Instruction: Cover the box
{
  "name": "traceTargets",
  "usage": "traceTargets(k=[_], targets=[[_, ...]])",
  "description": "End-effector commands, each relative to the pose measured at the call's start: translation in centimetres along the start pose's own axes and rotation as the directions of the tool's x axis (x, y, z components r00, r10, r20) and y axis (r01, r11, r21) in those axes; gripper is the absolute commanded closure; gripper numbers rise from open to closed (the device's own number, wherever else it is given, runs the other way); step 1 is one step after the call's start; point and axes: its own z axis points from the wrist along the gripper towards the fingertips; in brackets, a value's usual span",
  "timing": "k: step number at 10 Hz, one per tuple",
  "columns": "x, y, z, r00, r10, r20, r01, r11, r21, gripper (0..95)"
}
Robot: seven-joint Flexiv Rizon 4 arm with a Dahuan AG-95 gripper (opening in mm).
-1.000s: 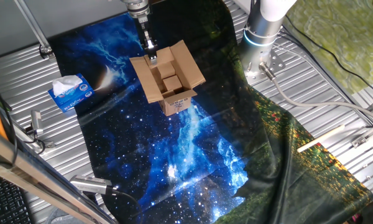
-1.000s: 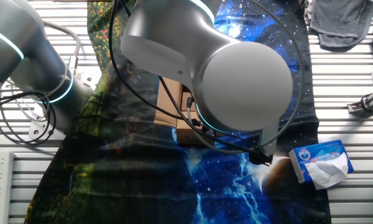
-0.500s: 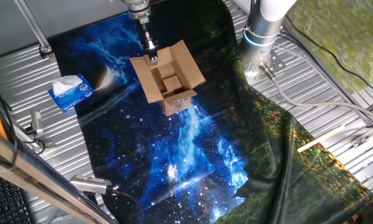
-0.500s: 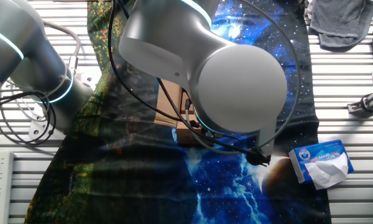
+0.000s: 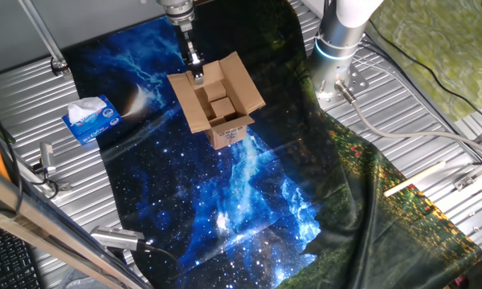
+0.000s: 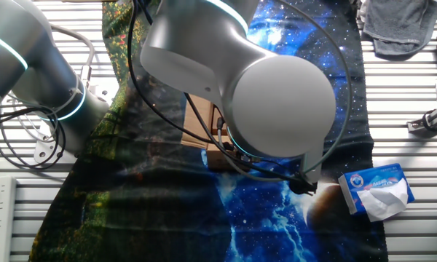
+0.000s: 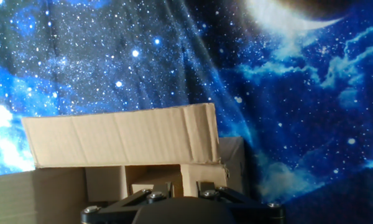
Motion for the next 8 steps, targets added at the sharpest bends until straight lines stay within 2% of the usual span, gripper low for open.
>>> traceTargets(k=[1,5,8], targets=[[0.1,0.2,-0.3,1.000,-0.003,0.000,0.003,1.000,0.000,76.0],[0.6,0.9,-1.6,1.000,-0.015,-0.004,0.015,1.000,0.009,76.0],[0.8,1.0,-2.1,1.000,-0.028,-0.005,0.028,0.999,0.015,76.0]])
